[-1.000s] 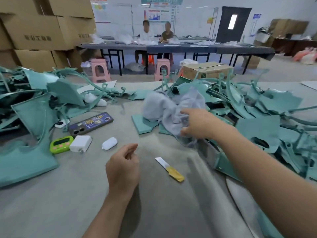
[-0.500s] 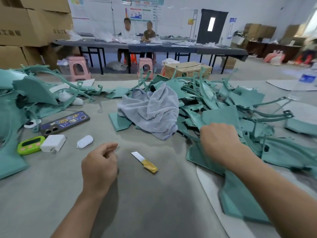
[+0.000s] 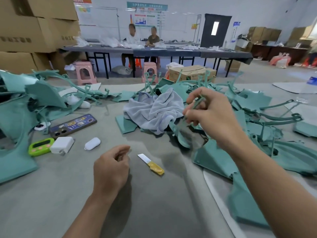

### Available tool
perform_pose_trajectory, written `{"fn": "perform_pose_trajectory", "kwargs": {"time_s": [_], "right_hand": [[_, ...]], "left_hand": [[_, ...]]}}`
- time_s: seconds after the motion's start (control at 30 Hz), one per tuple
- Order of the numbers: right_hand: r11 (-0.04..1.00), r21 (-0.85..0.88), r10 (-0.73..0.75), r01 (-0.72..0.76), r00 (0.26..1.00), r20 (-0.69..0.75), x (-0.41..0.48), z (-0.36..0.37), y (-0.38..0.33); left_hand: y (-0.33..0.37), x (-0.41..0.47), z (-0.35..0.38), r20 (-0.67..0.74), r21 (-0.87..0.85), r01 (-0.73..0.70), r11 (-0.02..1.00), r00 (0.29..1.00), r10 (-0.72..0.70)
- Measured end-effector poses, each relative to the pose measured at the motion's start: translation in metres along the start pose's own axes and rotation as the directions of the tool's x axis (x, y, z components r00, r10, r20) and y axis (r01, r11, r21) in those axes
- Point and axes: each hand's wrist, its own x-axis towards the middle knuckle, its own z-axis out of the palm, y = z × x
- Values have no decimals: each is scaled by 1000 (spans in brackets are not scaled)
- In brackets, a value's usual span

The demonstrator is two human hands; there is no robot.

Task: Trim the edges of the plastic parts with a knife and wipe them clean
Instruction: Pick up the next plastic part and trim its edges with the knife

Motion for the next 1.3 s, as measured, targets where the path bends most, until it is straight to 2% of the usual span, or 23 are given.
{"fn": "perform_pose_trajectory", "kwargs": {"time_s": [0.07,0.17,0.27,0.33,0.4,0.47,0.53,0.63,0.7,0.77,0.8,0.83,0.9,0.97,1.0,1.07,1.1,1.17,1.2,1.23,1.3], "right_hand": [[939,344,75,-23,988,-137,10,1,-6],[753,658,214,-3,946,-242,29,-4,-11],[489,872,344,-23,924,-169,48,-19,-8],[300,953,418,-41,904,-92,55,-29,2],[156,987,463,-46,886,-32,56,-31,15],[106,991,476,-77,880,18,54,-21,29],[72,990,471,-120,879,72,49,-5,44],[-23,984,447,-175,879,167,39,19,67],[-48,971,454,-236,860,232,29,33,80],[-62,936,442,-346,832,337,16,46,88],[-25,909,446,-416,809,382,10,52,91],[85,865,472,-495,785,402,4,57,93],[460,649,538,-606,772,339,-7,68,99],[783,314,483,-537,843,235,-14,78,103],[877,158,416,-455,880,228,-16,82,103],[933,9,340,-359,892,299,-10,90,104],[920,68,345,-387,878,332,-4,94,105],[778,340,421,-528,840,342,12,100,105],[734,404,445,-545,836,320,17,103,106],[782,366,415,-504,860,298,22,106,108],[954,105,231,-281,912,339,26,114,110]], "left_hand": [[2,1,0,11,-13,-8,1000,1000,8],[1,1,-3,15,-41,-16,999,1000,16],[0,1,-6,42,-109,-48,993,998,53],[3,0,-8,86,-174,-43,984,995,59],[9,-3,-8,133,-303,-14,953,989,56],[13,-4,-7,189,-497,78,864,982,20],[18,-2,-9,303,-614,256,747,950,-77],[25,1,-10,468,-591,502,631,851,-239],[27,3,-8,507,-667,584,464,811,-291],[26,11,-13,478,-769,574,282,809,-342],[24,17,-20,459,-803,556,213,806,-373],[22,23,-28,449,-827,542,149,796,-406],[14,34,-43,437,-849,523,70,772,-462],[8,41,-54,418,-849,524,75,750,-512],[6,43,-57,413,-843,531,81,738,-534],[3,45,-62,407,-840,537,77,717,-566],[1,46,-64,400,-846,530,63,708,-581],[-5,48,-65,380,-871,491,23,702,-602],[-7,48,-65,369,-882,471,7,701,-610],[-8,49,-65,359,-889,457,4,704,-613],[-9,50,-67,341,-892,451,42,730,-593]]}}
